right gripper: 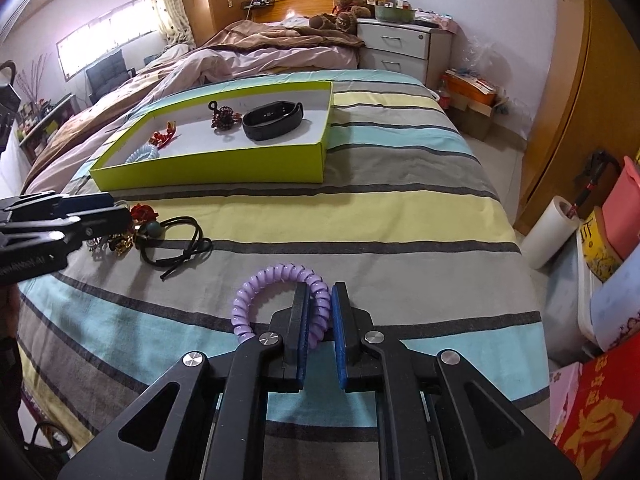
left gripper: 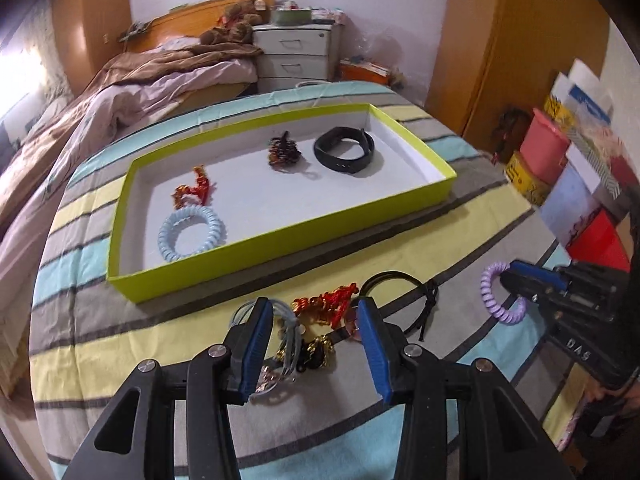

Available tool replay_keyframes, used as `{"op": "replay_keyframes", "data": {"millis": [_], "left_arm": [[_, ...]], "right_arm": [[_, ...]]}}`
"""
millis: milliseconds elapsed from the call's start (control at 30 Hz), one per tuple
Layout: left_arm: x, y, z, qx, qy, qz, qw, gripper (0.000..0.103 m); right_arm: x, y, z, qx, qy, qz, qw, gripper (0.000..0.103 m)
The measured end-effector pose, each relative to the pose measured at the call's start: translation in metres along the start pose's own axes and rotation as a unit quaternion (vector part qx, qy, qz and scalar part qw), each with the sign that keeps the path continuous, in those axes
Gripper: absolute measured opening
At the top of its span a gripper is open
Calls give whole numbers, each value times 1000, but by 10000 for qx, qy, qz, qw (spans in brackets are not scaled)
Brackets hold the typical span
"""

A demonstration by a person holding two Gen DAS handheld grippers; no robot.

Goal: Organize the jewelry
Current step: 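Grasp the red knotted charms with the left gripper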

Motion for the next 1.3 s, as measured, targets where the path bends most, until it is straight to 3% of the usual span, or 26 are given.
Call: {"op": "replay_keyframes", "data": {"millis": [167,467,533,800,1300], "left_arm": [[6,6,-6,168,176,-1,9997,44],[12,12,-16,103,416,70,9991,41],[11,12,-18,-17,428,77,9991,31],[9,12,-15,-276,243,69,9993,16],[1,-9,0,-976,-253,-176,9947,16]], "right_arm": [[1,1,-1,65,21,-10,10000,11],[1,-1,-3,111,90,-45,9999,11],[1,-1,-4,115,112,-49,9999,11],[1,-2,-4,110,115,-59,9999,11],[1,-10,-6,47,162,-127,9998,11]]}}
Point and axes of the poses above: each gripper's, at about its wrist camera, not at the fingertips, and y roughly the way its jaws point, z to its left, x to its top, the point moved 6 cm from there along y, roughly the way its jaws point, and after that the axes turned 13 degrees about z, right-handed, at the moved point
